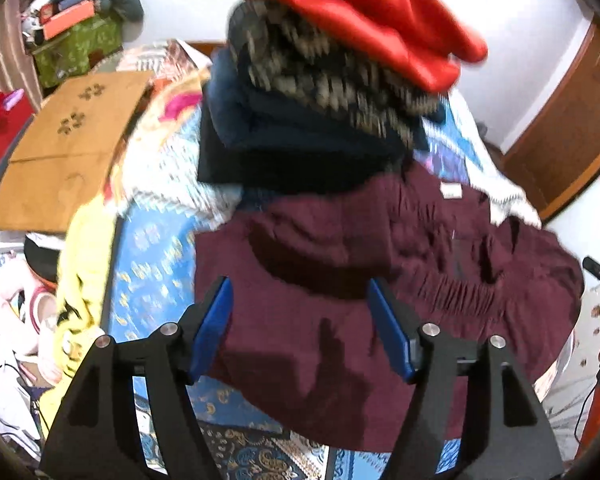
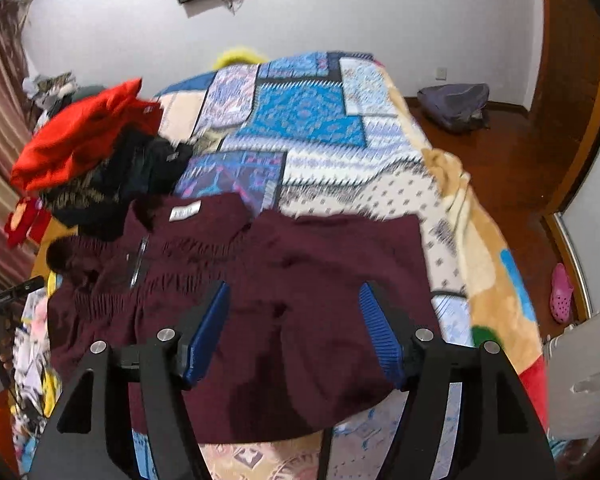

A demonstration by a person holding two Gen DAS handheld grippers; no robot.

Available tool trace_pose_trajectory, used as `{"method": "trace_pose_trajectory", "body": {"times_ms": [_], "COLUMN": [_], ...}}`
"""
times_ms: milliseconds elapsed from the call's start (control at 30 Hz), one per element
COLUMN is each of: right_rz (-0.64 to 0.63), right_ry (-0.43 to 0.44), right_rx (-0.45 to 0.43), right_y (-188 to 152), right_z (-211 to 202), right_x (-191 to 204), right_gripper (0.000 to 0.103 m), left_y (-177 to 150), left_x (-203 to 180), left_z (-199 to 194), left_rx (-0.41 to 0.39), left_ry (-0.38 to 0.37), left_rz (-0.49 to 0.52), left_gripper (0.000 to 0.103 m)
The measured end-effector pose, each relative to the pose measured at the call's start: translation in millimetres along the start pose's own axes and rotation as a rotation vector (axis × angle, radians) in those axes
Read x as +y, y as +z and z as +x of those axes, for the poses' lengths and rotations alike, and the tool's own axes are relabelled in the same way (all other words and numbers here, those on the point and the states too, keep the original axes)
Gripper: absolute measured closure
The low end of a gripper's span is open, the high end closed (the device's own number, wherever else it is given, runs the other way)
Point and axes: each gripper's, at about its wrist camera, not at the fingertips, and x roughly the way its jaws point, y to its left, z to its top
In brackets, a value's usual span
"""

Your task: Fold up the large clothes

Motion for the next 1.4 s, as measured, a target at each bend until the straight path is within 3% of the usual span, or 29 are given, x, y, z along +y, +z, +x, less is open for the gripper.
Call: {"method": "trace_pose_trajectory", "body": {"times_ms": [100, 200, 400, 600, 767, 833, 967, 1133, 1267, 1400], "right_rz": [-0.036, -0.083, -0.087, -0.056, -0.114, -0.128, -0.124, -0.113, -0.137, -0.171], "right_ry": [0.008, 0.023, 0.01, -0.043, -0.093, -0.098, -0.064, -0.001, 0.033, 0.058], "right_rx": [0.036, 0.062, 0.088, 0.112, 0.089, 0.092, 0.075, 0.024, -0.004, -0.009], "right_y": [-10, -11, 3, 5, 0, 0, 4, 7, 4, -4], "right_z": [12, 24, 47, 68, 70, 68, 57, 33, 21, 17], "right_x": [10, 22, 21, 13, 28, 33, 39, 53, 70, 90], "right_gripper": [0.039, 0.039, 0.039, 0.039, 0.03, 0.03, 0.03, 0.03, 0.03, 0.03], "left_y": [-14, -19, 1, 28, 32, 30, 18, -1, -22, -31], "left_x": [-14, -32, -54, -35, -12, -12, -20, -20, -2, 28], "left_z": [22, 43, 68, 95, 116, 113, 91, 42, 0, -14], "left_rx": [0.078, 0.115, 0.118, 0.14, 0.157, 0.144, 0.114, 0.022, -0.071, -0.098], "left_ry": [-0.021, 0.006, 0.023, -0.044, -0.117, -0.12, -0.054, -0.008, 0.028, 0.028], "left_rz": [0.04, 0.092, 0.167, 0.049, -0.114, -0.12, -0.078, -0.057, -0.123, -0.209], "left_gripper": [0.035, 0.035, 0.035, 0.034, 0.03, 0.03, 0.03, 0.03, 0.03, 0.03]}}
